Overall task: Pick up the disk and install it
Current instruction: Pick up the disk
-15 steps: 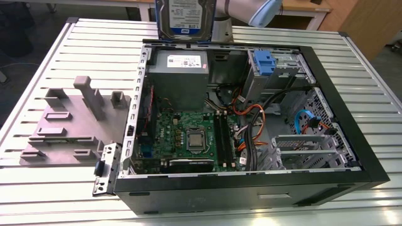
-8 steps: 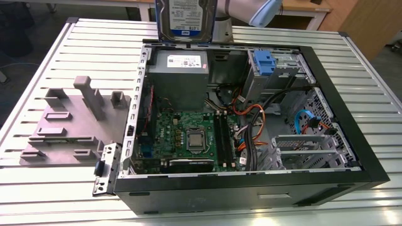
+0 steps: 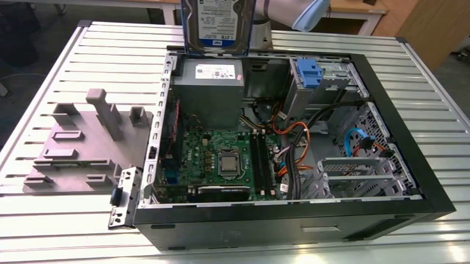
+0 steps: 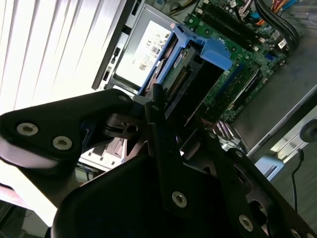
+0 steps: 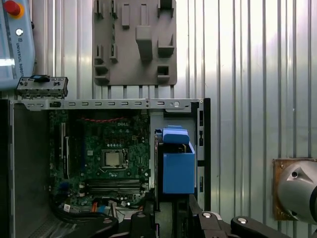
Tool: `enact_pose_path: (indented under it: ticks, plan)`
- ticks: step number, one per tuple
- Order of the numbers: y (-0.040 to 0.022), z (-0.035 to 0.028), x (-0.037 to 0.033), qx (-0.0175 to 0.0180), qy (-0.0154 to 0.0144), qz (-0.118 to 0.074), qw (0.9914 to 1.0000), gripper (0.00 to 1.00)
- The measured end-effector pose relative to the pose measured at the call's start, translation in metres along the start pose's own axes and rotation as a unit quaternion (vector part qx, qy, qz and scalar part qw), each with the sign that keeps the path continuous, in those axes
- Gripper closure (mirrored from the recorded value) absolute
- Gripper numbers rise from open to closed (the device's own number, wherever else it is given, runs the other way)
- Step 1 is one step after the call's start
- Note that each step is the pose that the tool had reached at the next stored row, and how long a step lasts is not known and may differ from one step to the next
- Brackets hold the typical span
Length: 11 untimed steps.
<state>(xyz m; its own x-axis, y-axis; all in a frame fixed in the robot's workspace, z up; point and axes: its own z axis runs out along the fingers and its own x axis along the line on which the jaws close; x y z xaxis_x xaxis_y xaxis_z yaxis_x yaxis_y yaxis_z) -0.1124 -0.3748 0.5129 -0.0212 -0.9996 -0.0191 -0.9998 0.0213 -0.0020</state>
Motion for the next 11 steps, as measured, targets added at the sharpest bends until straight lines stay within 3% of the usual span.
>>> enact_pose_path:
  ticks: [11]
  plan:
    - [-0.0006, 0.0003, 0.0174, 0.0, 0.0, 0.0, 1.0, 0.65]
